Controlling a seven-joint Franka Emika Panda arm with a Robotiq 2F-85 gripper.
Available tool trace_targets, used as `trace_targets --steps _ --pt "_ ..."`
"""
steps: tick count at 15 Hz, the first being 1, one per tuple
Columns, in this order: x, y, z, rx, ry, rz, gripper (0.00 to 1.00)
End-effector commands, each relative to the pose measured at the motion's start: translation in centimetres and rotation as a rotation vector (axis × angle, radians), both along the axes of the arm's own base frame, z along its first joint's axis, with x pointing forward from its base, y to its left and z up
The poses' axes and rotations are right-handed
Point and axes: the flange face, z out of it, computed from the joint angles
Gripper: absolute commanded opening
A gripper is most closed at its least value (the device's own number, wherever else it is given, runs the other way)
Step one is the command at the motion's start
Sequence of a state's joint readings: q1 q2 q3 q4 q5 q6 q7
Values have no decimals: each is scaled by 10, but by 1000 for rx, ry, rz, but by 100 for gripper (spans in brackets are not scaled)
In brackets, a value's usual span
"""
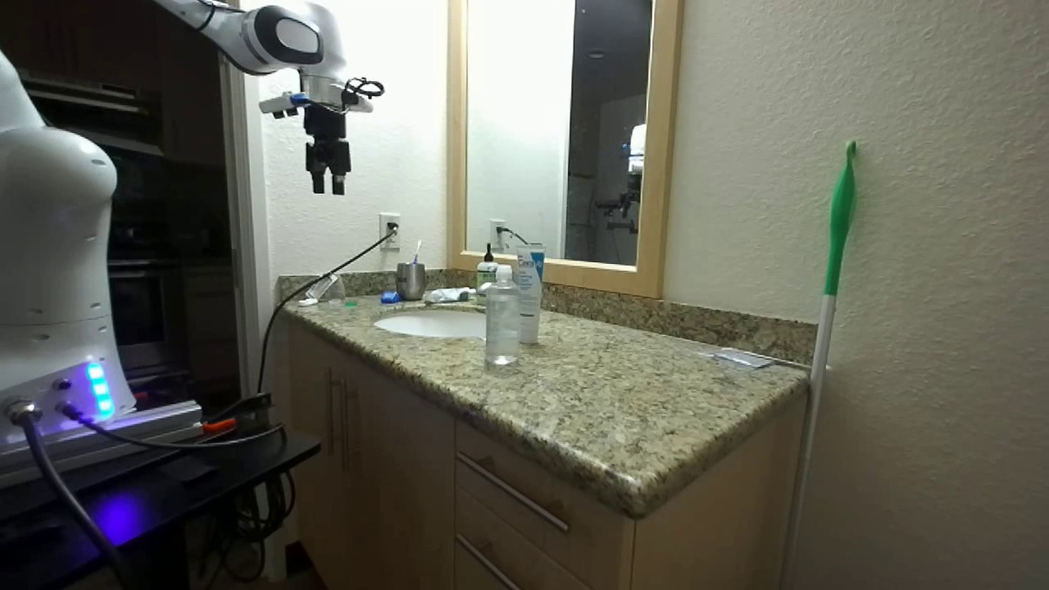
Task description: Move the clear bottle to the left
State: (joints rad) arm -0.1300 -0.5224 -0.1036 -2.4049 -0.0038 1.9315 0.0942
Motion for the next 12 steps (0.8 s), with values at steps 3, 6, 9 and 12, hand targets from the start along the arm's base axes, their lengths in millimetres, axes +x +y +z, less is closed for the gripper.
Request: trace_targets --steps 3,6,9,12 --pt "-21 -45 -2 6 4 -79 100" --pt "-6 -31 -8 -67 51 -108 100" --pt "-14 -89 -27 -128 91 -284 100" --pt "-44 -163 -41 -175 127 -454 100"
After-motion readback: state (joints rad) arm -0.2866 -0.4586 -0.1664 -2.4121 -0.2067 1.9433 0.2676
